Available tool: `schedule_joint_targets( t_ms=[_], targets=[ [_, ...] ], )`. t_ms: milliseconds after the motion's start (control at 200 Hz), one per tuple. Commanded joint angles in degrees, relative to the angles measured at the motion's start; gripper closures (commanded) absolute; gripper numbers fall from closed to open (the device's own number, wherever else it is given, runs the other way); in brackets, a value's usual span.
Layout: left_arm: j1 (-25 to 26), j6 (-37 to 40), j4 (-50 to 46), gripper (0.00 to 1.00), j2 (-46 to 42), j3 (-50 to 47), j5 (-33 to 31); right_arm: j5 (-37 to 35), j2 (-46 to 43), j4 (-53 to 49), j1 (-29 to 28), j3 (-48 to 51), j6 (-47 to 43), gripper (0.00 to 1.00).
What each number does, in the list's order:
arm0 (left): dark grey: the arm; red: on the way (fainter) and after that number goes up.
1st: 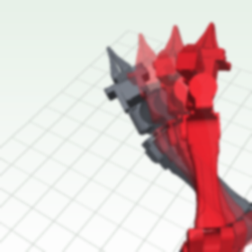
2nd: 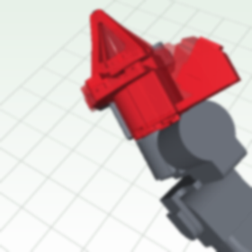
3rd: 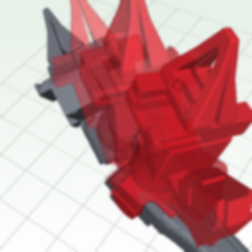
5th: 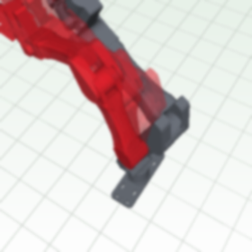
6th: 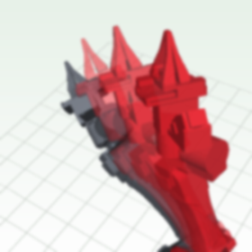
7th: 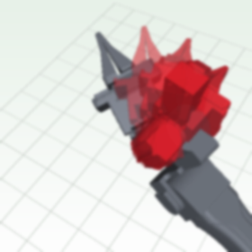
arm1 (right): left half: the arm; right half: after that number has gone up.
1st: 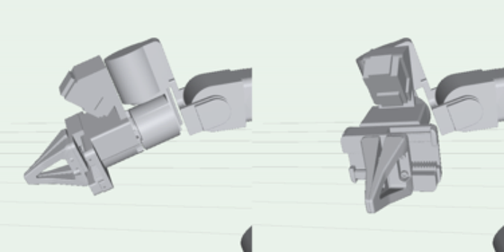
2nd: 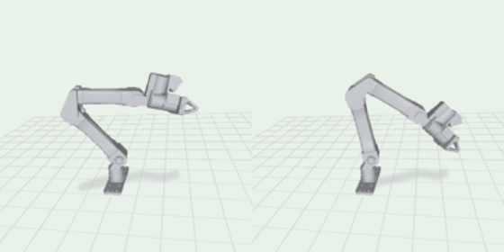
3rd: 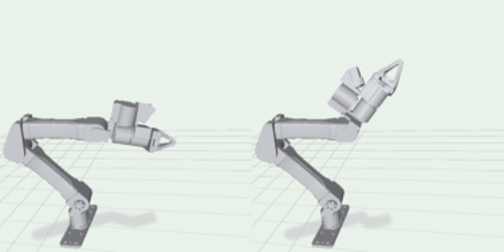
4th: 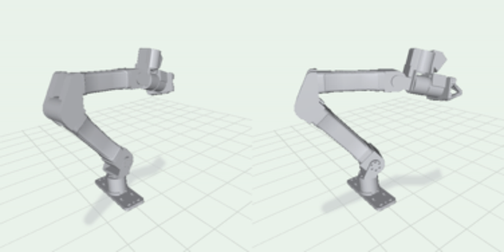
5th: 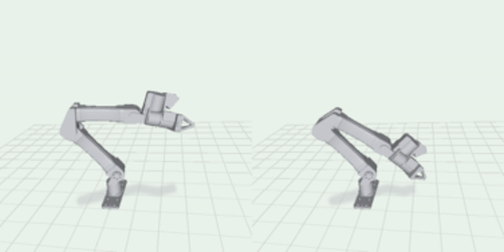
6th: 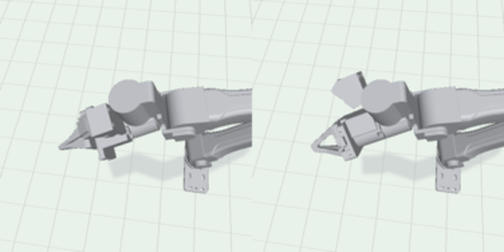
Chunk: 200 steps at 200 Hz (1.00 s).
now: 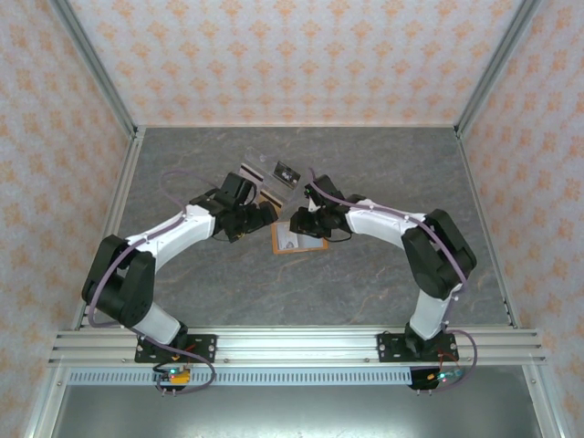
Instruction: Take the credit cards out of the card holder
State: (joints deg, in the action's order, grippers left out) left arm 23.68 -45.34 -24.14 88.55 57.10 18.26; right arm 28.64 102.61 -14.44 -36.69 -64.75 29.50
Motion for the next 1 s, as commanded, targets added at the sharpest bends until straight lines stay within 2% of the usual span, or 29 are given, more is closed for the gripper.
schedule_joint_targets(
  t_ms=[0, 370, 871, 996],
  targets=[
    [0.6, -1.4, 2.7, 0.12, 1.0, -0.6, 1.7, 2.5, 2.4, 2.8, 0.6, 0.2, 3.7, 0.7],
    [2.3, -2.6, 6.6, 0.46, 7.2, 0.9, 5.9, 3.0, 5.6, 2.7, 1.7, 0.9, 3.6, 0.78],
    [4.1, -2.4, 8.2, 0.71, 12.6, 2.8, 7.1, 6.9, 6.6, 3.6, 2.9, 0.9, 0.9, 0.8],
    [4.1, -2.5, 8.4, 0.74, 13.5, 2.7, 7.4, 8.5, 6.1, 3.9, 3.5, 1.0, -0.2, 0.8]
  ],
)
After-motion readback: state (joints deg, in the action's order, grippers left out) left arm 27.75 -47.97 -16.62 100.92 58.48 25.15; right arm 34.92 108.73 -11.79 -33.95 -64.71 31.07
